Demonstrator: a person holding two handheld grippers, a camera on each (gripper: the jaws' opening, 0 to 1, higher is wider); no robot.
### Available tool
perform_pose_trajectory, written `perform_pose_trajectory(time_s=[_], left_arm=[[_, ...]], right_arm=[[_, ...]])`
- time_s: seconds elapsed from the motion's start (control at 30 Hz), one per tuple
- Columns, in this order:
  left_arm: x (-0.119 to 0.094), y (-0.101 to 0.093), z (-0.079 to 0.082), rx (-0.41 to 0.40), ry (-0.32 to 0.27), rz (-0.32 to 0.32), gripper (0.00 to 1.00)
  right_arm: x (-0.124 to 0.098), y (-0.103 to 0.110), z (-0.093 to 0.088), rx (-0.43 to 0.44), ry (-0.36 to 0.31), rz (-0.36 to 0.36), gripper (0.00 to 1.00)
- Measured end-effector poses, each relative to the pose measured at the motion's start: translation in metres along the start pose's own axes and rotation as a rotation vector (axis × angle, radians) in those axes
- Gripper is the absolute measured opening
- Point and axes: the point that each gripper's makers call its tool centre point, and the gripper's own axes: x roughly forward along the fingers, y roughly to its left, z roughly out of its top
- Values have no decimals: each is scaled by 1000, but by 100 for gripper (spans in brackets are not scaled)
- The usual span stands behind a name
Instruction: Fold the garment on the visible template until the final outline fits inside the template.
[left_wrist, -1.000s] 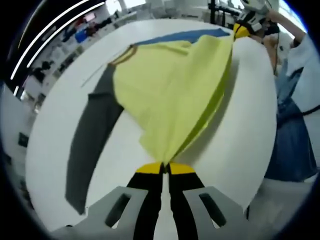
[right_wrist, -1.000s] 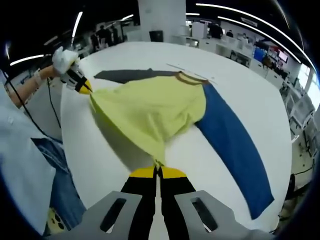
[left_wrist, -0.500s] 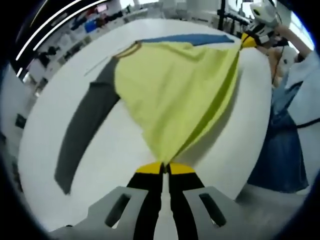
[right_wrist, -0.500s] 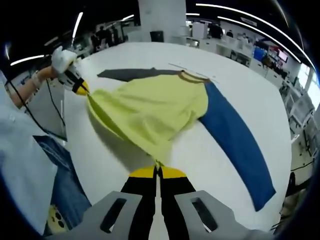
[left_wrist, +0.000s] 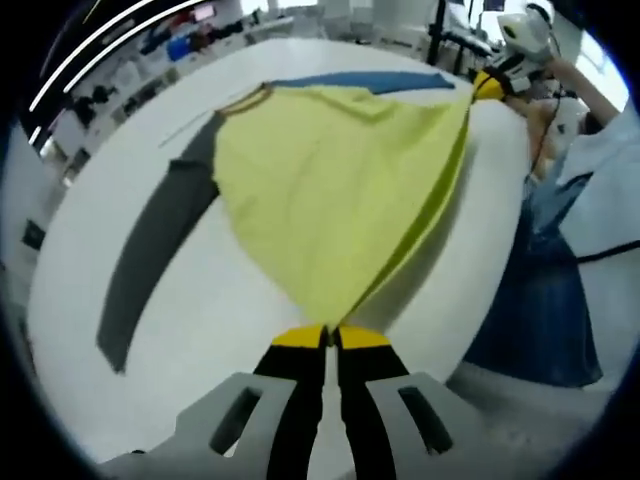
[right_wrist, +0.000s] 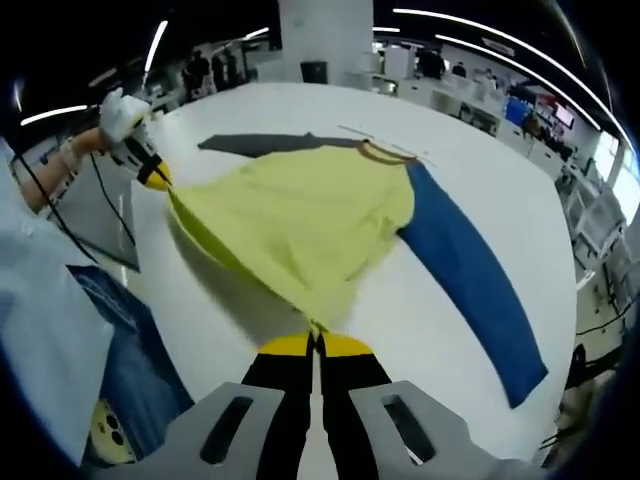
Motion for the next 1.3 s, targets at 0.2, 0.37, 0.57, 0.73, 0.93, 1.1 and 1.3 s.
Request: perform_pose_trajectory(time_s=[0.2, 0.37, 0.57, 0.73, 0.93, 1.1, 1.3], left_arm=[[6, -9, -10, -4, 26, -21, 0], [11, -15, -17, -4, 49, -33, 0], [13, -17, -23, -10, 69, -38, 0], [17, -21, -29, -7, 90, -49, 0], [18, -21, -35, -13, 100, -45, 0], [19, -25, -42, -8, 129, -59, 0], [19, -28, -46, -3, 142, -64, 0]], right_arm=[[3, 6, -15, 6, 29, 6, 2], [6, 9, -25, 20, 46, 11, 2], [10, 13, -37, 19, 82, 23, 2], [15, 18, -48, 27, 110, 35, 2], [16, 24, -56, 39, 124, 47, 2], [19, 31, -62, 37, 145, 56, 2], [19, 34, -66, 37, 160, 66, 2]])
